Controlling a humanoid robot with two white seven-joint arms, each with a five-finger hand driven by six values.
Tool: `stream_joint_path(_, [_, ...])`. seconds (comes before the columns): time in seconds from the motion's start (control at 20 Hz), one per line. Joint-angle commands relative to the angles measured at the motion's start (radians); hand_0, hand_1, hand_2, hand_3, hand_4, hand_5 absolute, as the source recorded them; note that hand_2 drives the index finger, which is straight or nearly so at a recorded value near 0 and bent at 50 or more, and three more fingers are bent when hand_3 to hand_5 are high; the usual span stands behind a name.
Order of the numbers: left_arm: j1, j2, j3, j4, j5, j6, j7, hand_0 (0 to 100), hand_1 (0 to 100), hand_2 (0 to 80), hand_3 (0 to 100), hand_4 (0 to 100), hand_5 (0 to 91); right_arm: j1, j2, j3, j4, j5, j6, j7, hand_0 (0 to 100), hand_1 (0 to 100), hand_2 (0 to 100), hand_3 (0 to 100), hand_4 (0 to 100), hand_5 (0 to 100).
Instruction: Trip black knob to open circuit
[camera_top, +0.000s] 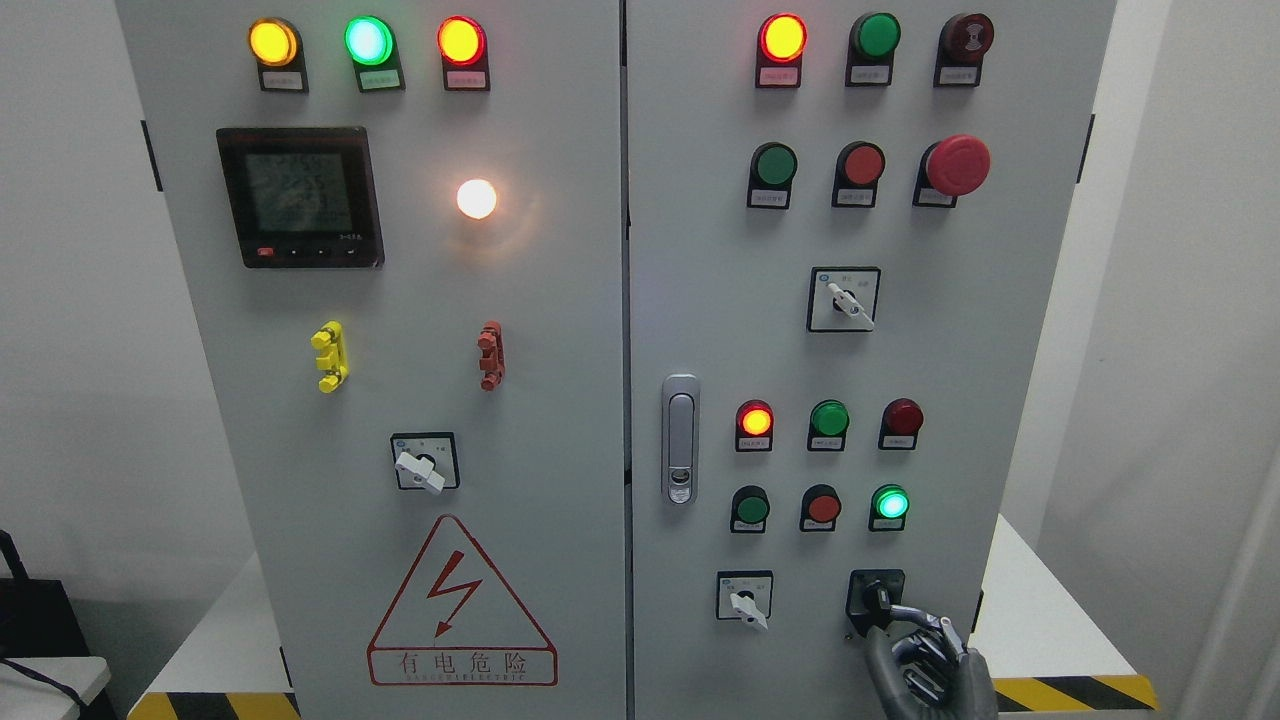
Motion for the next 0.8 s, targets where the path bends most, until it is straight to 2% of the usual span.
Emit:
stream_joint_path(0.0, [-0.008,0.000,0.000,0.000,-0.032,0.001,0.001,12,39,0.0,0,0,0.0,0.045,-0.040,0.001,-0.001,0.006,-0.031,-0.002,34,70,36,62,58,62])
stream_joint_path(0.1, [-0.008,0.000,0.000,0.000,-0.034,0.001,0.001,12,39,0.0,0,0,0.0,0.064,-0.052,0.000,-0.001,0.006,-0.049,-0.002,31,69,33,56,50,50])
stream_joint_path(0.35, [-0.008,0.000,0.000,0.000,-0.032,0.001,0.001,12,39,0.0,0,0,0.0,0.126,-0.106,0.000,-0.015,0.006,-0.126,0.001,31,66,23,42,39,36])
stream_joint_path(0.45, [-0.008,0.000,0.000,0.000,-0.034,0.001,0.001,12,39,0.0,0,0,0.0,0.168,-0.127,-0.002,-0.030,0.006,-0.166,0.032,31,64,19,37,36,32])
stream_joint_path(0.5, [-0.008,0.000,0.000,0.000,-0.032,0.001,0.001,12,39,0.0,0,0,0.0,0.186,-0.132,-0.002,-0.035,0.006,-0.201,0.061,31,63,14,33,32,28])
stream_joint_path(0.6, [-0.008,-0.001,0.000,0.000,-0.032,0.001,0.001,12,39,0.0,0,0,0.0,0.209,-0.138,-0.003,-0.039,0.006,-0.241,0.090,28,62,10,28,28,25])
stream_joint_path(0.75, [-0.008,0.000,0.000,0.000,-0.032,0.001,0.001,12,39,0.0,0,0,0.0,0.270,-0.153,-0.005,-0.101,0.002,-0.247,0.127,21,61,6,23,22,23])
